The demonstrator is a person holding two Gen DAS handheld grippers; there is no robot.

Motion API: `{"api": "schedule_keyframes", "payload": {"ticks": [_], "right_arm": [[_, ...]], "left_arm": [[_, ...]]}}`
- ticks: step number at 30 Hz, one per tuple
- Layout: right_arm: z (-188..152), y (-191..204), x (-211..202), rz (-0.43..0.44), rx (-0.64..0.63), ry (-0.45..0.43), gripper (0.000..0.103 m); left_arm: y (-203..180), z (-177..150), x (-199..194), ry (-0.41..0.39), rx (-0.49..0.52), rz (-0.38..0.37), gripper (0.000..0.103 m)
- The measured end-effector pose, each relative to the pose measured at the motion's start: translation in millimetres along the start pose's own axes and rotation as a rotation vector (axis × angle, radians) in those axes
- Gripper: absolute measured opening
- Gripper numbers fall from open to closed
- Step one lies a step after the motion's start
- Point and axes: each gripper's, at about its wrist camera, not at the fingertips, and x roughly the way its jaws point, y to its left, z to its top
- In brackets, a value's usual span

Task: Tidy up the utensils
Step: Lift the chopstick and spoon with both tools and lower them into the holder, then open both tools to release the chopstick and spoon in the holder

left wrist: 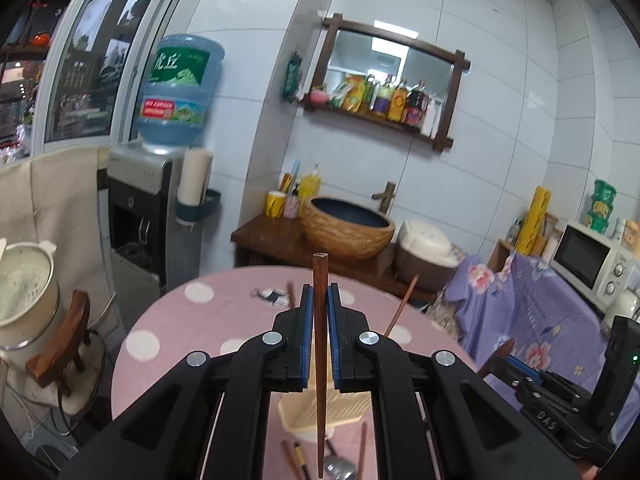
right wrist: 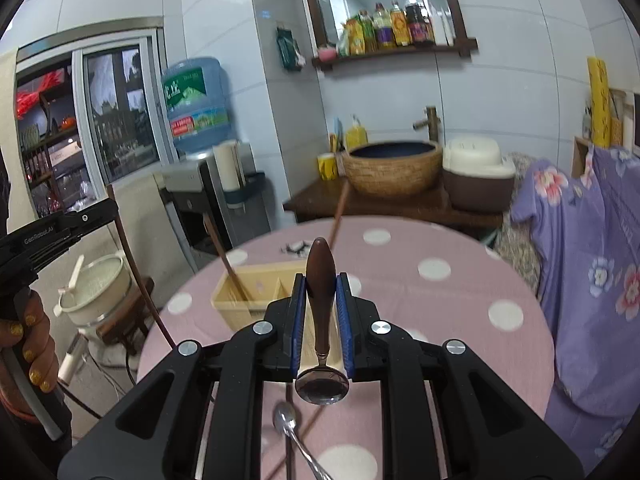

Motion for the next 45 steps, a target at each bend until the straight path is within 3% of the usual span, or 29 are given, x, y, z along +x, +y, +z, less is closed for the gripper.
{"api": "schedule_keyframes", "payload": {"ticks": [6, 10, 17, 24, 30, 38, 39, 40, 42, 45], "right_arm": [[77.2, 28.9, 16.8, 0.015, -0.008, -0.100, 0.016], [85.5, 34.6, 34.9, -0.003, -0.007, -0.112, 0.016], [41.7, 32.2, 95.8, -0.036, -0.009, -0.014, 0.016], [10.3, 24.9, 121.8, -0.032, 0.003, 0.042, 0.016], [-7.6, 23.4, 130.6, -0.027, -0.002, 0.066, 0.016], [-18.2, 19.9, 135.2, -0.026, 0.002, 0.079, 0.016], [-18.0, 20.3, 134.6, -0.024, -0.006, 0.077, 0.017], [-19.8, 20.5, 132.7, -0.026, -0.015, 0.072, 0.020], [-24.0, 22.5, 125.4, -0.034, -0.042, 0.050, 0.021], [-32.6, 23.9, 110.7, -0.019, -0.066, 0.033, 0.033]], "left_arm": [[-21.9, 57.3, 14.6, -0.109, -0.001, 0.045, 0.008], [-25.3, 59.1, 42.0, -0.122, 0.004, 0.097, 0.008], [-13.6, 14.9, 85.9, -0.070, 0.012, 0.150, 0.008], [-5.5, -29.5, 105.5, 0.008, 0.006, 0.141, 0.008], [0.4, -49.7, 119.0, 0.069, 0.002, 0.137, 0.008], [-2.0, -52.9, 113.7, 0.054, 0.031, 0.129, 0.009], [-1.8, -53.6, 113.5, 0.060, 0.027, 0.122, 0.016], [-0.7, -54.4, 112.2, 0.068, 0.022, 0.116, 0.036], [0.5, -58.5, 108.4, 0.068, 0.012, 0.111, 0.061], [3.7, -69.0, 97.7, 0.081, 0.014, 0.103, 0.064]]}}
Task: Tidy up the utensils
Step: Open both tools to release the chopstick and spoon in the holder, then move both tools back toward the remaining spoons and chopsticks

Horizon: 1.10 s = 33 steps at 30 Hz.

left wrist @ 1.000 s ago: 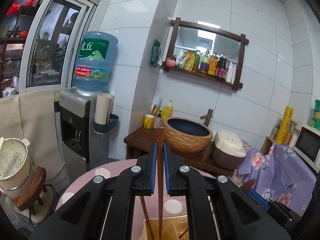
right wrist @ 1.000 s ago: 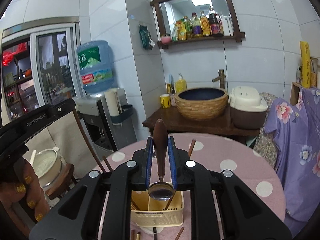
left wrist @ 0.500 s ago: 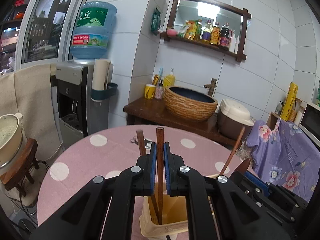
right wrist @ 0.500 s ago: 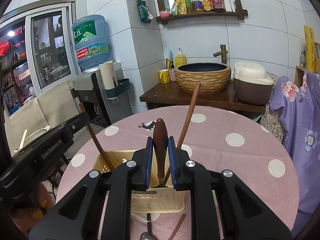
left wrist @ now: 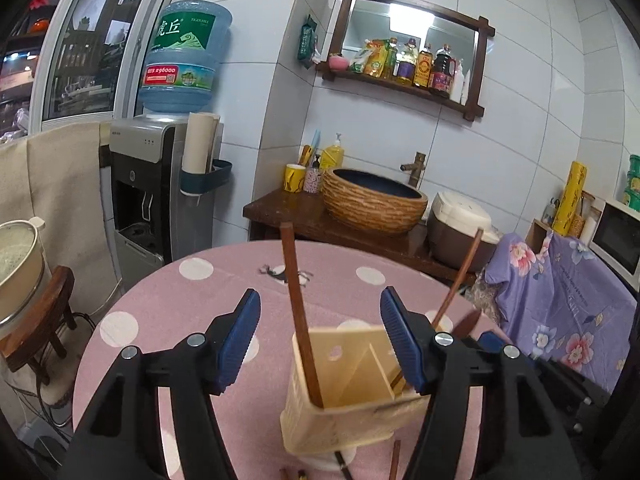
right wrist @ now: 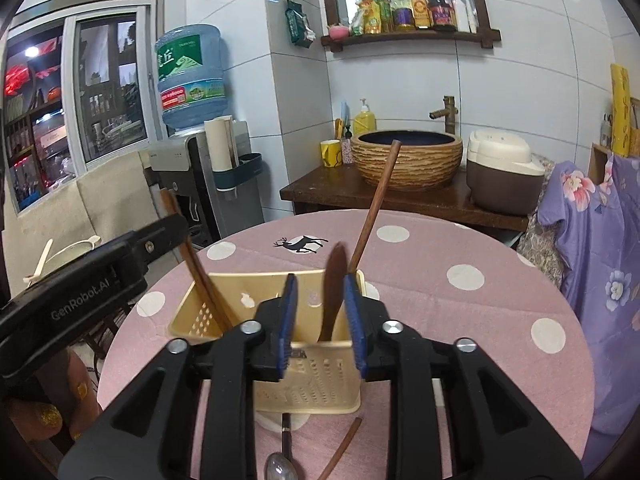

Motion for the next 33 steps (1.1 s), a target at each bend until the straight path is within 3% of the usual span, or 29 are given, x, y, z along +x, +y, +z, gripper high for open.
{"api": "schedule_keyframes", "payload": {"ticks": [2, 6, 10, 14, 28, 33], "right_arm": [[-10.6, 2.0, -9.0, 0.012, -0.026, 0.014, 0.042], [-44.2, 8.3, -12.4, 0.031, -0.083, 0.127, 0.046], [-84.2, 7.9, -7.3, 0.042, -0.100, 0.249, 0.046], [-115.0, 6.6, -7.8, 0.031, -0.131, 0.296, 0.046], [-162.5, -8.9, -17.8, 0.062, -0.095, 0.381, 0.046], [-158.9, -17.6, -11.4, 0.064, -0.009, 0.387, 0.046]], "left_arm": [[3.6, -10.9, -6.1, 0.031, 0.010, -0.014, 0.070], [20.0, -42.8, -16.8, 0.090, -0.005, 0.004, 0.080], [33.8, -83.4, -13.4, 0.224, 0.011, 0.018, 0.080], [41.8, -113.9, -15.8, 0.293, 0.024, 0.030, 0.078], [45.6, -162.6, -3.5, 0.448, 0.025, 0.013, 0.048], [42.6, -163.0, 0.7, 0.459, 0.010, 0.005, 0.045]]}}
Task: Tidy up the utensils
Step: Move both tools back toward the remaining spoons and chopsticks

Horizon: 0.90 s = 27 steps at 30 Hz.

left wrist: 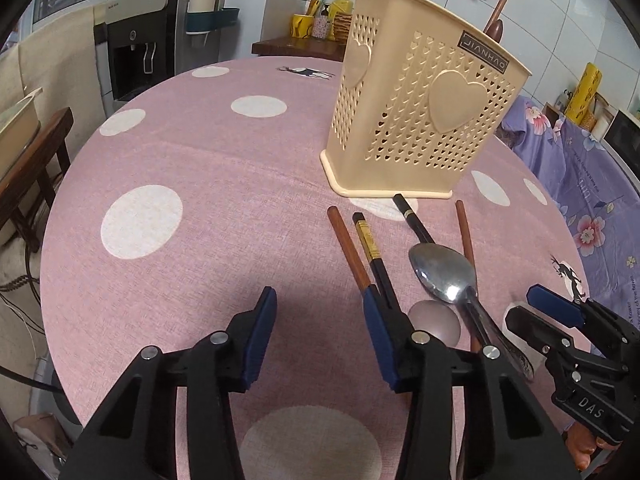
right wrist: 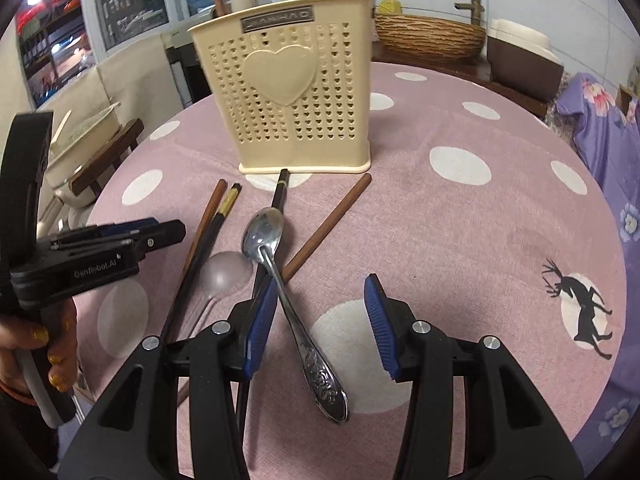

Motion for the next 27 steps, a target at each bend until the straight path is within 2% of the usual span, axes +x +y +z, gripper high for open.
{"api": "schedule_keyframes", "payload": {"ticks": [5, 9, 18, 25, 27], "right_arm": [[9.1, -1.5, 3.3, -0.003, 0.052, -0.011, 0.046], [7.9, 3.3, 2.1, -0.001, 0.046, -0.015, 0.046], [10.2, 2.8, 7.5, -0.016, 0.059, -0.003, 0.046], [18.9, -7.4, 16.7, 0.014, 0.152, 0.037, 0.045], [24.1, -7.6, 24.2, 0.021, 0.183, 0.056, 0.045]], "left_arm": [[-8.4, 13.5, 9.7, 0.004, 0.004, 0.011, 0.043], [-11.3, 22.2, 23.9, 0.011, 0.012, 0.054, 0.035], [-21.4, 28.3, 29.3, 0.012, 0.048, 0.123, 0.033], [-17.3, 15.8, 18.3, 0.012, 0.089, 0.132, 0.016], [-16.2, 15.3, 18.0, 0.012, 0.098, 0.131, 0.015]]}}
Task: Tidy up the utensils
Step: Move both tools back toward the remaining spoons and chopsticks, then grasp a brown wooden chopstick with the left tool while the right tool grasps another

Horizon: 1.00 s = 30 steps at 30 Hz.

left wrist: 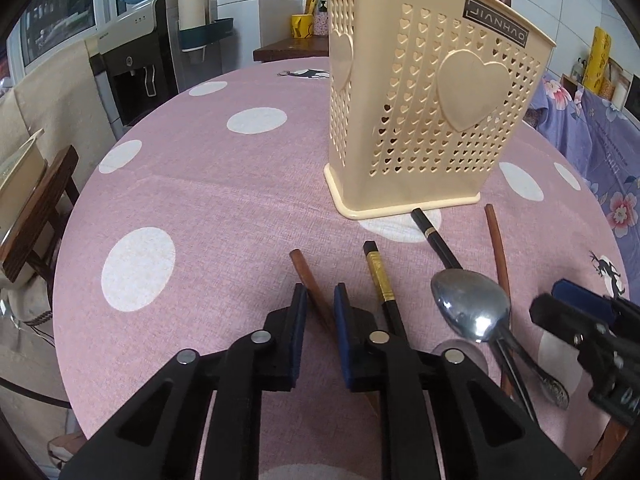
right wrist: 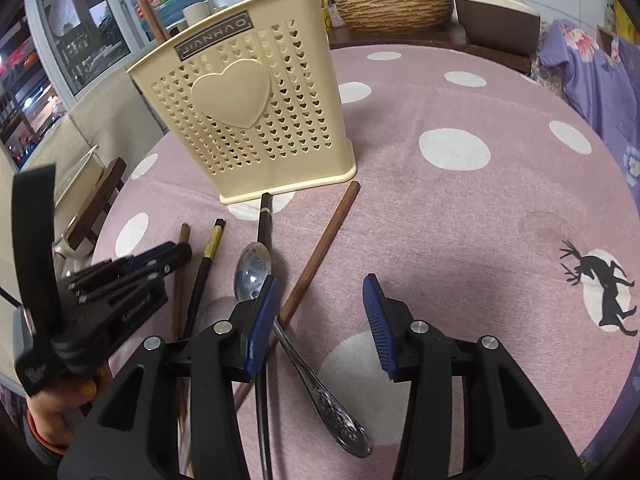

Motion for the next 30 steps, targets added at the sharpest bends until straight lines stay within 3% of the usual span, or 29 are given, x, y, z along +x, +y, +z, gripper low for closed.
{"api": "schedule_keyframes", "payload": {"ticks": [7, 13, 20, 30], "right_arm": [[23.3, 10.2, 30.8, -0.046, 0.079, 0.063, 0.039], [29.7, 19.2, 40.2, -0.122, 0.079, 0.050, 0.035], [35.2, 24.6, 46.2, -0.207, 0.064, 0.035, 0.011], [37.8, 9.0, 46.1, -0.143, 0.104, 0.030, 0.010]], "left_arm": [[4.6, 7.2, 5.1, 0.004, 0.013, -0.007, 0.012], [11.8, 12.6, 8.7, 0.016, -0.003, -0.035, 0.011], [9.4, 14.4, 11.5, 0.009, -0.002, -0.026, 0.011], [11.8, 13.1, 10.4, 0.008, -0.020, -0.037, 0.010]]}}
